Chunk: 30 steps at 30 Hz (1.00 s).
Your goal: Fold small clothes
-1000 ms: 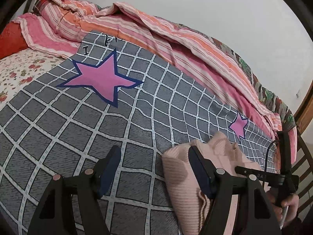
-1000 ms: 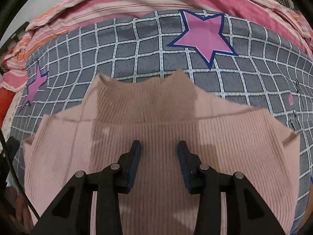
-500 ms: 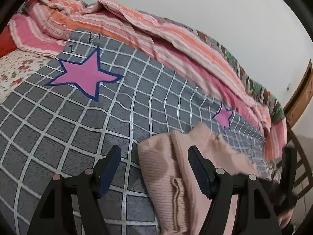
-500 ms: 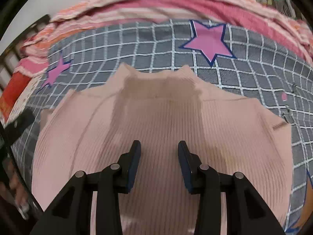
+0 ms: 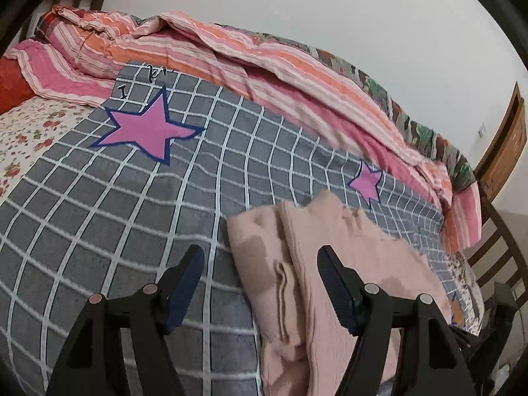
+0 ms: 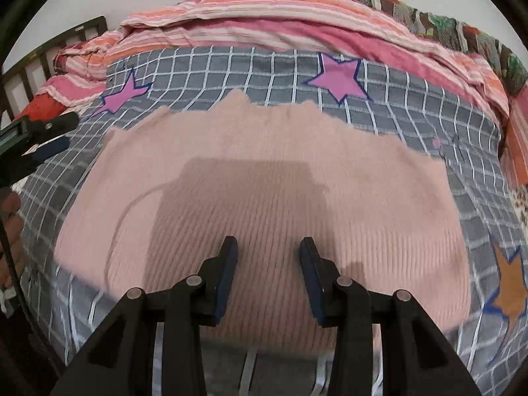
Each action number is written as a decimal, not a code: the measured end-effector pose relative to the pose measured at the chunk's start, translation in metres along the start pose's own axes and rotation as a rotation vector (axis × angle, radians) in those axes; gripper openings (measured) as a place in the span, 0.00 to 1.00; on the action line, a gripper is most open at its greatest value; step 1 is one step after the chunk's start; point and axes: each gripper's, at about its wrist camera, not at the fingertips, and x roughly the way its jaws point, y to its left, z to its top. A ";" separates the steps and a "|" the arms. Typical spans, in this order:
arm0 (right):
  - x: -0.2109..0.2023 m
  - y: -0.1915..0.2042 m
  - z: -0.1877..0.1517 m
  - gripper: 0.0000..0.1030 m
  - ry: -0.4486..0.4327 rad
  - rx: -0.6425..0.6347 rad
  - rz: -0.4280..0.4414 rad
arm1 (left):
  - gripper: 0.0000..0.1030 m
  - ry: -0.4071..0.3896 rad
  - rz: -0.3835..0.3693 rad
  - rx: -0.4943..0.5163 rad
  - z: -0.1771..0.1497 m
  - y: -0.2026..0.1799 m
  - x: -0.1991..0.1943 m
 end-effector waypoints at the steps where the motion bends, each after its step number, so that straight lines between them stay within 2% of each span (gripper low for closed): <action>1: -0.002 0.000 -0.010 0.39 0.009 -0.001 0.007 | 0.67 0.003 -0.007 -0.007 -0.007 0.000 -0.004; 8: -0.025 -0.001 -0.045 0.39 -0.006 -0.037 0.018 | 0.67 0.083 -0.097 -0.110 -0.076 0.000 -0.030; 12: -0.044 -0.012 -0.055 0.39 -0.023 -0.016 0.099 | 0.67 0.111 -0.122 -0.121 -0.109 -0.008 -0.038; 15: -0.061 -0.033 -0.058 0.39 -0.077 0.041 0.127 | 0.67 0.116 -0.132 -0.123 -0.120 -0.017 -0.035; 20: -0.075 -0.074 -0.068 0.39 -0.099 0.138 0.122 | 0.66 0.110 -0.125 -0.136 -0.114 -0.027 -0.018; 23: -0.083 -0.095 -0.076 0.39 -0.083 0.188 0.103 | 0.66 0.065 -0.118 -0.161 -0.104 -0.030 -0.009; 26: -0.099 -0.112 -0.083 0.39 -0.104 0.202 0.089 | 0.61 0.015 -0.122 -0.206 -0.093 -0.028 -0.003; 27: -0.105 -0.117 -0.085 0.39 -0.114 0.204 0.073 | 0.54 -0.003 -0.123 -0.212 -0.090 -0.028 -0.002; 28: -0.109 -0.122 -0.085 0.39 -0.122 0.209 0.066 | 0.54 -0.014 -0.116 -0.217 -0.084 -0.029 0.002; 30: -0.117 -0.135 -0.088 0.39 -0.138 0.233 0.065 | 0.51 -0.004 -0.105 -0.215 -0.076 -0.031 0.012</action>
